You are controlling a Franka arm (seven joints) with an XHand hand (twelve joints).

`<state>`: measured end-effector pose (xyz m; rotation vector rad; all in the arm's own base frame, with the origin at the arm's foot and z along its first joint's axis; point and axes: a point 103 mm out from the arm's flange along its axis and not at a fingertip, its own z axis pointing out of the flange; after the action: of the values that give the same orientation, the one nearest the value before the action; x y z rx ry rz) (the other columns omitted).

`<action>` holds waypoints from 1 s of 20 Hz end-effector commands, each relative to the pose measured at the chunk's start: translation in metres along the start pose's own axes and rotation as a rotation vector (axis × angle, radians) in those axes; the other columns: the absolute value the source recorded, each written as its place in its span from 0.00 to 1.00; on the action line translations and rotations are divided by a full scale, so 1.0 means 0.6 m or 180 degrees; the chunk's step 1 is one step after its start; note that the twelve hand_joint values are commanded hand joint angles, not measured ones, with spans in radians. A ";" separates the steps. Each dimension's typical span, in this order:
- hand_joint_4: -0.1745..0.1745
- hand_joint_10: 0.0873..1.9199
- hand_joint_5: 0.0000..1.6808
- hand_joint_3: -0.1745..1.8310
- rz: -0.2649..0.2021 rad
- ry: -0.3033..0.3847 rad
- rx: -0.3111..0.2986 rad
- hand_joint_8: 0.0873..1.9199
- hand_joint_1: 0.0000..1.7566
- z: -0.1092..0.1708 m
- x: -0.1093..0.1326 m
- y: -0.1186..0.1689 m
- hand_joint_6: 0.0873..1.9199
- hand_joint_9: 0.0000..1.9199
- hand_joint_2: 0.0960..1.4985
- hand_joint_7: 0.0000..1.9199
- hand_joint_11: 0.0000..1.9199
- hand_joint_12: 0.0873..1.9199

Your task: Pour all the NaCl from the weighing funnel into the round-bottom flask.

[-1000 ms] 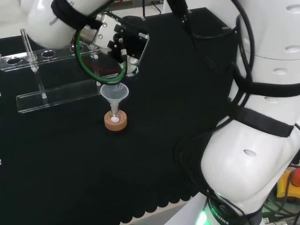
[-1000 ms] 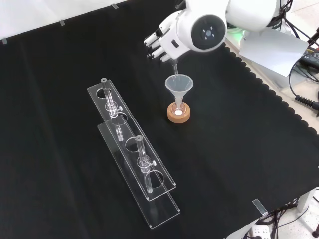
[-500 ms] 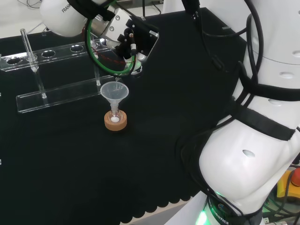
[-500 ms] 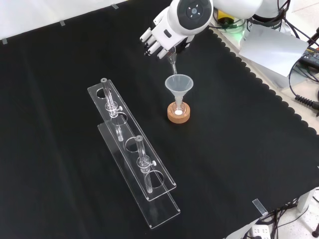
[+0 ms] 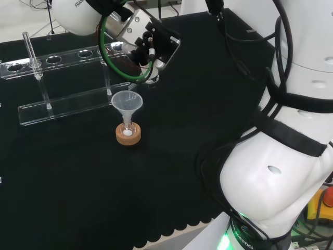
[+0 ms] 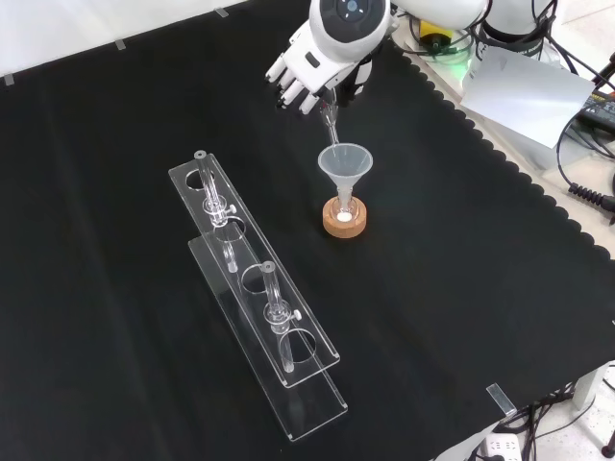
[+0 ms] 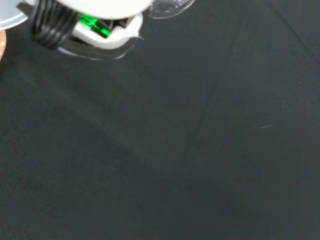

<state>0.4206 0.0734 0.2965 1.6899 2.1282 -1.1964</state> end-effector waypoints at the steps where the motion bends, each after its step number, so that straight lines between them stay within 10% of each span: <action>1: 1.00 0.18 0.68 0.51 -0.0038 0.0204 -0.0050 0.28 0.62 0.016 -0.008 0.003 0.50 0.48 0.37 0.32 0.34 0.60; 20: 1.00 0.18 0.68 0.51 -0.0106 0.0839 -0.0146 0.28 0.62 0.077 -0.045 0.025 0.50 0.48 0.38 0.32 0.34 0.60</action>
<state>0.4260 0.0318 0.2783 1.8495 2.2878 -1.0164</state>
